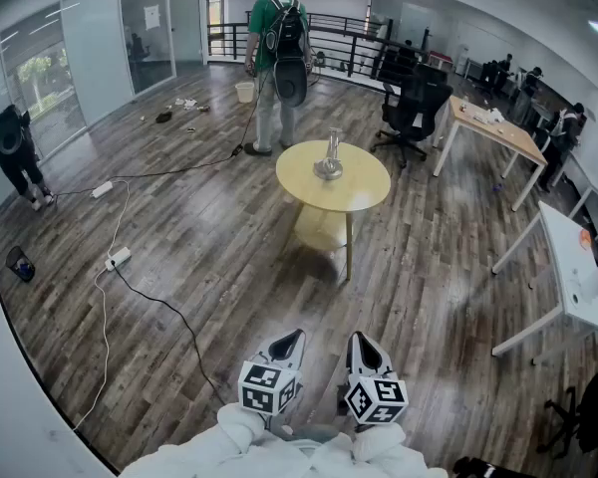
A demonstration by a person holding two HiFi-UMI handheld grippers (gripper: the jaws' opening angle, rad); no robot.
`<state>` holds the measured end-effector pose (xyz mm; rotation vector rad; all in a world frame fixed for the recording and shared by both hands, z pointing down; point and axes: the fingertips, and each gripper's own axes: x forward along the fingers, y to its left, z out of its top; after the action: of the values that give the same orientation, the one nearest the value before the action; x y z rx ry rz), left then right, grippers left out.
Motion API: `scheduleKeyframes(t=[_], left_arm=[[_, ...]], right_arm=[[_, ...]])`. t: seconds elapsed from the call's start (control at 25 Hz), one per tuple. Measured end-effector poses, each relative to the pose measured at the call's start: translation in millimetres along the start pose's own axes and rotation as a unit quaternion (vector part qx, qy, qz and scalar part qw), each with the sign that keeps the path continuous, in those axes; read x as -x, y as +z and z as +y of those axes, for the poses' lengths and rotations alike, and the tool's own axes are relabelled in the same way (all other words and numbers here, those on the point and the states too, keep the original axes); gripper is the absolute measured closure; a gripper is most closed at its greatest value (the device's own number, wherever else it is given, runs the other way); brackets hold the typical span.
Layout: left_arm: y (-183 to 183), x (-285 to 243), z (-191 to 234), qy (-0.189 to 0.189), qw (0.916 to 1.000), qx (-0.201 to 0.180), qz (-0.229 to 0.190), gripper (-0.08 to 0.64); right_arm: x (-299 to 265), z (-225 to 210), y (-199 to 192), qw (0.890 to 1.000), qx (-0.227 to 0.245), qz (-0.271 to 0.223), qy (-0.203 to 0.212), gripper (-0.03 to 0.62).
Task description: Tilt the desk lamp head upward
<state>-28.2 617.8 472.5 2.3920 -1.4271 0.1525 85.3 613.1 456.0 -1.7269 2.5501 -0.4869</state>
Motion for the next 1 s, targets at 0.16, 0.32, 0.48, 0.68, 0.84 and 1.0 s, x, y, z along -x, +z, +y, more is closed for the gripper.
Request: scheduleKeyframes(t=[0.16,0.32,0.48,0.68,0.84,1.0], left_arm=[[0.8,-11.0,8.7,-0.004,1.0000,0.002,0.004,0.561],[2.9,-23.9,19.5,-0.007,0.9999,0.003,0.006,0.561],[8.6,-43.1,30.5,-0.010,0.9999,0.002,0.007,0.561],[21.2,-77.6,44.8,-0.005,0.9999,-0.004,0.011,0.561],[35.8,-109.7,59.4,-0.003,0.9999,-0.008,0.009,0.561],[52.3,-141.0,72.6,-0.001,0.9999,-0.009,0.009,0.561]], right_arm=[[-14.4,-4.3,-3.6,1.000,-0.005,0.004,-0.004,0.580],[-32.1,-6.5,-3.0,1.000,-0.005,0.004,-0.002,0.579],[-54.5,-16.1,-0.5,1.000,-0.007,0.006,-0.003,0.580],[-92.9,-32.1,11.9,1.000,-0.009,0.004,0.002,0.580],[-128.0,-44.9,22.5,1.000,-0.008,0.002,0.006,0.580],[-161.4,-59.2,35.8,1.000,-0.006,0.004,0.010,0.580]])
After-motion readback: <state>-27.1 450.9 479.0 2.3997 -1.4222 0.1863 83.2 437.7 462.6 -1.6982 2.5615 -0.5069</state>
